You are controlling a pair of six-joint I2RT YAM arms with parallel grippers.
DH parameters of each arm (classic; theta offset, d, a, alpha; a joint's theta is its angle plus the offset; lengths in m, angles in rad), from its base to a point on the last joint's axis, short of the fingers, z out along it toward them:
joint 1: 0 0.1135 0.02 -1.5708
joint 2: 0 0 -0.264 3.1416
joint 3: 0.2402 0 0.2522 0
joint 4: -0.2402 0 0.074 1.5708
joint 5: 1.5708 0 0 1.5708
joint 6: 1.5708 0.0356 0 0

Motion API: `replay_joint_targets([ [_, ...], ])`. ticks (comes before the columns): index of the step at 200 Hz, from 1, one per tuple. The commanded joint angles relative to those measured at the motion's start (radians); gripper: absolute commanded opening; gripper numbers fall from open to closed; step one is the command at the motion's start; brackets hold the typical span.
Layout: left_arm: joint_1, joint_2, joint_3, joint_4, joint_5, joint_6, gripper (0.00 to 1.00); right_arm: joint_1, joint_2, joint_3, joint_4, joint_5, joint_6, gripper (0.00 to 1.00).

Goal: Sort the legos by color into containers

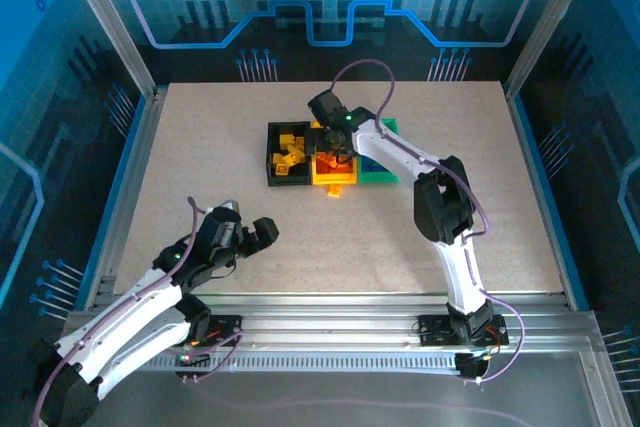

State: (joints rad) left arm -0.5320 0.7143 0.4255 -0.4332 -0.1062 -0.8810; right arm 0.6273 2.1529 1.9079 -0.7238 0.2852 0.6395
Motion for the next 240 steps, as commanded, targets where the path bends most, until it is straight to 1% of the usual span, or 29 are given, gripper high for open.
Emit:
replay_joint_targets([
  [1, 0.01, -0.011, 0.038, -0.019, 0.025, 0.022, 0.99, 0.035, -0.142, -0.116, 0.016, 0.037, 0.04, 0.94],
  [19, 0.012, -0.015, 0.039, -0.013, 0.025, 0.025, 0.99, 0.074, -0.249, -0.286, 0.088, 0.071, 0.09, 0.92],
  [37, 0.014, -0.015, 0.04, -0.005, 0.031, 0.029, 0.99, 0.121, -0.32, -0.424, 0.148, 0.11, 0.134, 0.87],
  [57, 0.016, -0.013, 0.039, 0.0, 0.038, 0.036, 0.99, 0.166, -0.348, -0.529, 0.19, 0.156, 0.173, 0.81],
  [76, 0.018, -0.014, 0.042, 0.001, 0.046, 0.043, 0.99, 0.183, -0.321, -0.585, 0.23, 0.171, 0.202, 0.74],
  [90, 0.018, -0.015, 0.043, -0.001, 0.05, 0.046, 0.99, 0.182, -0.284, -0.6, 0.255, 0.18, 0.219, 0.68],
  [121, 0.019, -0.017, 0.034, -0.002, 0.061, 0.042, 0.99, 0.184, -0.22, -0.604, 0.34, 0.213, 0.211, 0.65],
  [173, 0.018, -0.012, 0.023, 0.014, 0.071, 0.032, 0.99, 0.17, -0.112, -0.539, 0.284, 0.284, 0.317, 0.67],
  [190, 0.018, -0.01, 0.028, 0.011, 0.073, 0.036, 0.99, 0.165, -0.082, -0.522, 0.285, 0.286, 0.332, 0.67],
  [221, 0.019, -0.011, 0.029, 0.003, 0.076, 0.037, 0.99, 0.152, -0.036, -0.481, 0.252, 0.314, 0.37, 0.63],
  [240, 0.019, -0.01, 0.028, -0.002, 0.078, 0.035, 0.99, 0.137, -0.021, -0.475, 0.254, 0.307, 0.388, 0.6],
])
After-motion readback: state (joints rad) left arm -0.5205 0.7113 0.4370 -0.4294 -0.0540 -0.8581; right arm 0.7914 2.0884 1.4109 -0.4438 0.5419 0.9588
